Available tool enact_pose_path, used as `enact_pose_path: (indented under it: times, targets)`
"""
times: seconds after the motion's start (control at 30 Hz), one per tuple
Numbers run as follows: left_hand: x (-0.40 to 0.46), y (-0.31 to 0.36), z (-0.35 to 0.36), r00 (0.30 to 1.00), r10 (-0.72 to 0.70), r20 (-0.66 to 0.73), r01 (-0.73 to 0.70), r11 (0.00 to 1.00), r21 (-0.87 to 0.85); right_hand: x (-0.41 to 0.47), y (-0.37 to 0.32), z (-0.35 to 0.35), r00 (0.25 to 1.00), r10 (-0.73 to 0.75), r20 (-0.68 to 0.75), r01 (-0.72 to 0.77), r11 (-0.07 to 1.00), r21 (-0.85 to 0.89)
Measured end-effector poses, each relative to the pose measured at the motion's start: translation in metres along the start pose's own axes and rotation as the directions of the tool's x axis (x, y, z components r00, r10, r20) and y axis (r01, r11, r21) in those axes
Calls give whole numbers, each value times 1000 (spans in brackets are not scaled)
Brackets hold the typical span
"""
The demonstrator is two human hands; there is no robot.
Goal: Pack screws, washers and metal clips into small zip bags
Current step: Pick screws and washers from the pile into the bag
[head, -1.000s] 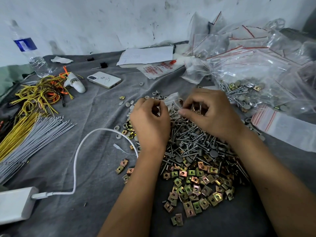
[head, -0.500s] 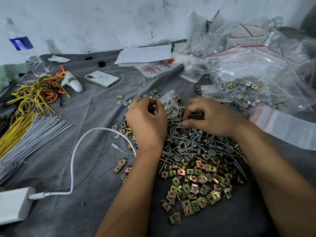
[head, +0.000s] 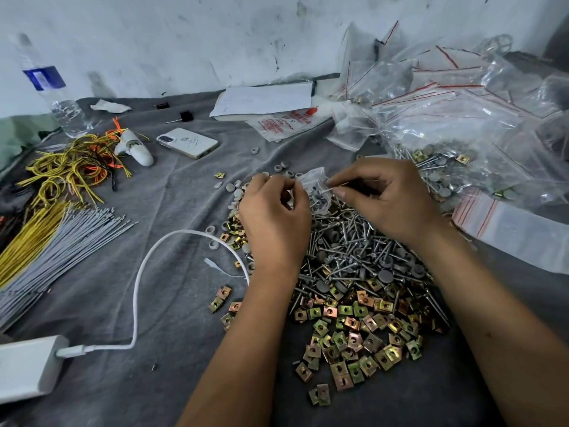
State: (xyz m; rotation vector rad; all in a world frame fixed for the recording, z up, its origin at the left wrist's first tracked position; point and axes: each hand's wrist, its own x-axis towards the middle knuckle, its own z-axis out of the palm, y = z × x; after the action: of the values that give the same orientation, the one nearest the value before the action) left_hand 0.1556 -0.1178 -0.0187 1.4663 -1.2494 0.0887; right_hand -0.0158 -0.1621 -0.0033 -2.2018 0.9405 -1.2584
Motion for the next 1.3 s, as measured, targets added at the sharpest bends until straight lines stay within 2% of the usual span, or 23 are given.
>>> enact_pose_path:
  times: [0.1, 0.33, 0.47, 0.63, 0.7, 0.8, 0.9, 1.07, 1.23, 1.3]
  targets:
    - [0, 0, 1, 1000, 11, 13, -11, 1000, -1, -1, -3, 4, 999, -36, 19, 38, 994, -100]
    - [0, 0, 2, 1000, 17, 8, -17, 1000, -8, -3, -7, 20, 994, -15, -109, 9, 998, -56]
    - [0, -1, 2, 1000, -2, -11, 2, 1000, -31, 0, -8, 22, 996, -41, -83, 30, 991, -127]
    - [2, -3, 0, 995, -72, -71, 70, 997, -28, 13, -17, 11, 987, -160, 22, 160, 946, -283]
    - [3, -4, -1, 991, -101, -88, 99, 995, -27, 17, -21, 8, 976, -171, 138, 206, 927, -312]
    - [4, -5, 0, 985, -133, -106, 131, 991, -24, 16, -23, 12, 916, -84, 393, 253, 881, -400]
    - [5, -7, 0, 974, -192, -117, 187, 981, -53, 13, -21, 17, 890, -3, 456, 235, 860, -453]
    - [6, -9, 1, 966, -243, -84, 237, 968, -76, 6, -13, 22, 925, -70, 374, 212, 911, -354]
    - [6, -9, 1, 973, -222, -69, 217, 974, -70, 2, -9, 23, 977, -156, 145, 188, 951, -245]
    - [5, -9, 1, 976, -210, -64, 206, 976, -67, 2, -6, 22, 981, -164, 108, 185, 956, -228]
